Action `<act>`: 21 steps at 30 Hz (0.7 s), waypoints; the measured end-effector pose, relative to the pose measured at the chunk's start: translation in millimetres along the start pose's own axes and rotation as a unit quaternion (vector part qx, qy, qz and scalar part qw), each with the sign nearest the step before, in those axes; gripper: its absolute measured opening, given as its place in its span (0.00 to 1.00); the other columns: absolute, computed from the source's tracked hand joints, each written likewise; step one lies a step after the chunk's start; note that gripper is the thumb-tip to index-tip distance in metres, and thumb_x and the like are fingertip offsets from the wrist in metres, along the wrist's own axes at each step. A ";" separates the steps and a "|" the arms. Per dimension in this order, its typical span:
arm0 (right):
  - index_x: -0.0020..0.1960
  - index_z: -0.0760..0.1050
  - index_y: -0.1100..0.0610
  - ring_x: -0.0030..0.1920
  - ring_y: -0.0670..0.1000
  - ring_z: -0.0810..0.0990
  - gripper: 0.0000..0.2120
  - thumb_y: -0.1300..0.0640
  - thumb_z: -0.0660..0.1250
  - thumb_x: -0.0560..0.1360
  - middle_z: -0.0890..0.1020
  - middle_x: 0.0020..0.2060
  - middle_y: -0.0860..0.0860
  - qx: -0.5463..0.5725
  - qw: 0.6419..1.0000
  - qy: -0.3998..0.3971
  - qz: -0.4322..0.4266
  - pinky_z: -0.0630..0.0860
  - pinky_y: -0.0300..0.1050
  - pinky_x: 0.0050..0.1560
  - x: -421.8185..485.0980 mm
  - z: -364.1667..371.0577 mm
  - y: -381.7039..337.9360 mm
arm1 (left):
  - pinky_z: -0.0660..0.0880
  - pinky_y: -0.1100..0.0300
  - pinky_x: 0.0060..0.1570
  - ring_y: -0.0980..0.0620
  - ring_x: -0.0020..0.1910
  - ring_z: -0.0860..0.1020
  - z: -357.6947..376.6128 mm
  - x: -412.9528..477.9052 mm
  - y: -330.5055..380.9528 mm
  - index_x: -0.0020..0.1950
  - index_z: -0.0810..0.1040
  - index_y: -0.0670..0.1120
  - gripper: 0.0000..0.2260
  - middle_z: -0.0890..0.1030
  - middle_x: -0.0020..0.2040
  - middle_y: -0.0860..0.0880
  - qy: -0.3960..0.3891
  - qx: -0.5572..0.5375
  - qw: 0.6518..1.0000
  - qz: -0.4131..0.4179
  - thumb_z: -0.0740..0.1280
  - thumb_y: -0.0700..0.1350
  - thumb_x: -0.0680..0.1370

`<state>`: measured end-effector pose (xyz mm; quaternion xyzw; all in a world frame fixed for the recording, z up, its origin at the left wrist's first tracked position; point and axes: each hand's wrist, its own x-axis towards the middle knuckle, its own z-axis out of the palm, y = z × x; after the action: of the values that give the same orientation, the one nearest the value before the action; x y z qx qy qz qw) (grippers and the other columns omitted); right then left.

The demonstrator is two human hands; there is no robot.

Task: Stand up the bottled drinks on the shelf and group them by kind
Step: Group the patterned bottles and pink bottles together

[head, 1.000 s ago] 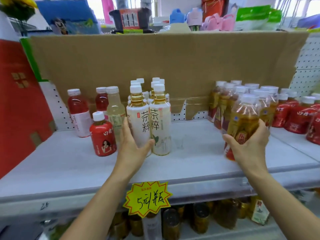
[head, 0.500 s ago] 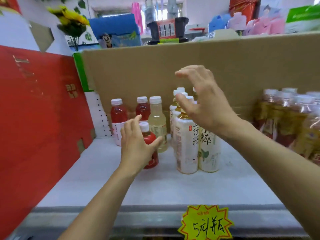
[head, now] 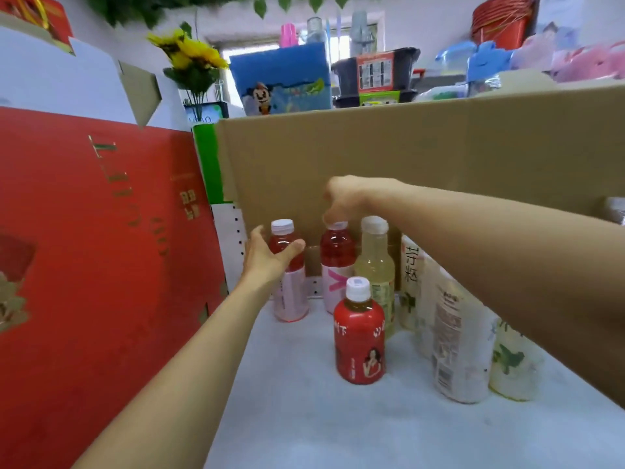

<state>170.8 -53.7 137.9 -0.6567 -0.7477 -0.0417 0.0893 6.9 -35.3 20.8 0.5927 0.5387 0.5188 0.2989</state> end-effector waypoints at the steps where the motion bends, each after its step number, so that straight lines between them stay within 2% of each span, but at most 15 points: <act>1: 0.62 0.74 0.60 0.54 0.57 0.81 0.17 0.54 0.68 0.76 0.81 0.56 0.55 -0.015 1.000 -0.025 0.008 0.79 0.50 0.53 6.8 1.7 -1.6 | 0.71 0.52 0.62 0.50 0.62 0.74 1.5 4.6 -3.0 0.75 0.62 0.48 0.38 0.73 0.67 0.49 -0.019 -0.005 1.000 -0.005 0.77 0.54 0.71; 3: 0.54 0.76 0.61 0.44 0.56 0.84 0.11 0.56 0.70 0.75 0.82 0.44 0.54 -0.036 0.997 -0.073 0.013 0.81 0.49 0.46 18.6 6.5 -3.4 | 0.69 0.55 0.54 0.51 0.57 0.74 5.4 10.2 -9.6 0.73 0.64 0.47 0.34 0.75 0.60 0.50 -0.052 -0.001 0.999 -0.009 0.77 0.50 0.73; 5: 0.52 0.76 0.62 0.38 0.55 0.84 0.10 0.57 0.71 0.75 0.82 0.38 0.53 -0.031 0.996 -0.084 0.010 0.83 0.50 0.43 27.0 11.4 -4.0 | 0.68 0.57 0.52 0.52 0.54 0.74 7.1 12.2 -15.1 0.72 0.65 0.47 0.31 0.75 0.58 0.50 -0.064 0.004 0.998 0.003 0.76 0.47 0.73; 8: 0.51 0.79 0.63 0.38 0.55 0.84 0.11 0.56 0.72 0.74 0.85 0.41 0.57 0.000 0.997 -0.075 -0.017 0.80 0.45 0.36 28.6 16.0 -12.1 | 0.71 0.54 0.54 0.49 0.57 0.76 1.8 10.2 -17.5 0.68 0.67 0.49 0.26 0.76 0.58 0.50 -0.054 0.043 0.997 0.026 0.75 0.47 0.75; 13: 0.49 0.81 0.59 0.43 0.55 0.84 0.09 0.55 0.71 0.72 0.85 0.43 0.56 -0.003 0.992 -0.057 -0.112 0.79 0.45 0.40 7.4 14.3 -38.1 | 0.76 0.48 0.58 0.49 0.55 0.79 -25.4 -19.9 -23.4 0.64 0.71 0.54 0.22 0.80 0.57 0.50 -0.015 0.059 0.997 0.036 0.75 0.47 0.73; 17: 0.47 0.82 0.57 0.40 0.51 0.83 0.05 0.56 0.70 0.74 0.85 0.42 0.53 0.076 0.978 -0.074 -0.179 0.77 0.43 0.37 -22.1 11.9 -50.7 | 0.77 0.57 0.50 0.55 0.50 0.80 -60.1 -70.4 -21.8 0.59 0.73 0.55 0.20 0.82 0.53 0.53 0.014 0.044 0.997 0.059 0.76 0.44 0.72; 21: 0.51 0.83 0.53 0.40 0.46 0.81 0.08 0.52 0.70 0.75 0.85 0.43 0.48 0.128 0.965 -0.053 -0.222 0.79 0.45 0.43 -63.4 13.2 -60.7 | 0.75 0.62 0.46 0.61 0.46 0.81 -89.0 -117.1 -18.9 0.60 0.74 0.56 0.20 0.83 0.50 0.56 0.024 0.037 0.996 0.084 0.76 0.46 0.71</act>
<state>117.4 -121.3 116.3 -0.4583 -0.8777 0.0702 0.1209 -68.8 -160.1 -5.6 0.6336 0.5129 0.5360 0.2194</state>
